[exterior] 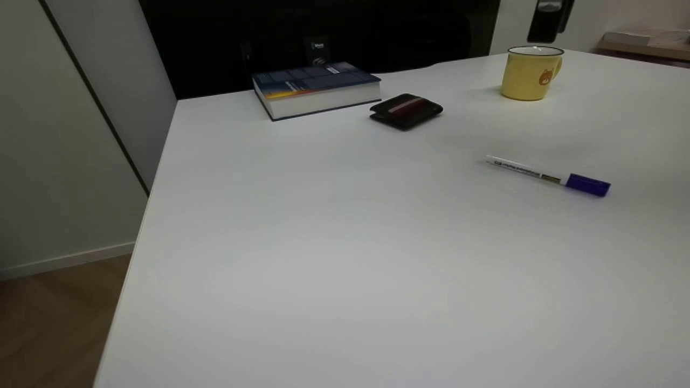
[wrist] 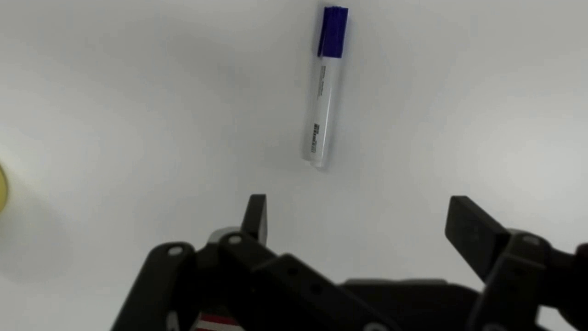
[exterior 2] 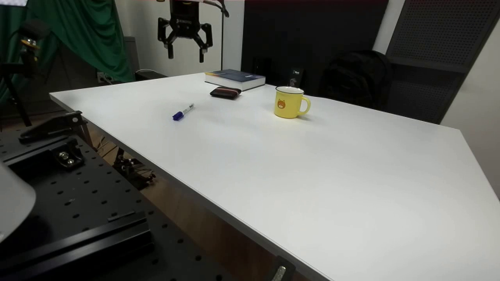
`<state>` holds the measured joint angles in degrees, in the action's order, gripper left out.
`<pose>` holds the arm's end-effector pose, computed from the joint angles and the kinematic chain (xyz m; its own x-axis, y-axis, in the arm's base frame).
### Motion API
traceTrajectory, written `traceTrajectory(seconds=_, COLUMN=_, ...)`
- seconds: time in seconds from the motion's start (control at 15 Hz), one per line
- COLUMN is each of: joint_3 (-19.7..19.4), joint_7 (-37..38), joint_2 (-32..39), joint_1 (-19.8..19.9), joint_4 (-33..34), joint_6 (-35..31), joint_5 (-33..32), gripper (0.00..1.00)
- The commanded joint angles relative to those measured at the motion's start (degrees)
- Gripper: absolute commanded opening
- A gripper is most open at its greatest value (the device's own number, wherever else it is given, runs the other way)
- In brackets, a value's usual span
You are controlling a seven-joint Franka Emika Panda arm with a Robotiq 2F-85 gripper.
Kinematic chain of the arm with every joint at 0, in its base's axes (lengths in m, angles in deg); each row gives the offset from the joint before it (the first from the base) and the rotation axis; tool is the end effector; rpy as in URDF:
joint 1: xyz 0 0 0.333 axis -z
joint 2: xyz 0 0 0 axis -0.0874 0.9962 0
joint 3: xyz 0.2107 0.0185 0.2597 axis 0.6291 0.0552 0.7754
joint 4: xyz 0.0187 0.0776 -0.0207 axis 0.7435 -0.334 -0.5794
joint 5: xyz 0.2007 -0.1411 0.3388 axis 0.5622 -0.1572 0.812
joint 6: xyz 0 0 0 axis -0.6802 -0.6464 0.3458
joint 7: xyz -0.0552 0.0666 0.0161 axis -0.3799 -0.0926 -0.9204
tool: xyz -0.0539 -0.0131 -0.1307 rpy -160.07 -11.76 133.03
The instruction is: Put the pen in the cup
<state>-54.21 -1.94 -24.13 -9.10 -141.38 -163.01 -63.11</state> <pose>0.5071 0.2545 0.2173 0.8336 0.5519 0.0222 0.5523 -0.8332 -0.0276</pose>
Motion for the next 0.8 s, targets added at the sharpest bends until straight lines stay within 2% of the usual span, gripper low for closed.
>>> traceTrajectory(seconds=0.0, joint_3=-0.4, joint_7=4.2, joint_2=4.6, joint_1=-1.7, joint_4=1.3, joint_6=-3.8, joint_5=-2.2, gripper=1.00)
traceTrajectory(seconds=0.4, joint_3=-2.7, joint_7=10.5, joint_2=11.4, joint_1=-4.4, joint_4=4.4, joint_6=-5.9, joint_5=-6.5, gripper=1.00)
traceTrajectory(seconds=0.73, joint_3=-4.1, joint_7=12.4, joint_2=17.6, joint_1=-6.1, joint_4=10.0, joint_6=-5.1, joint_5=-6.9, gripper=1.00)
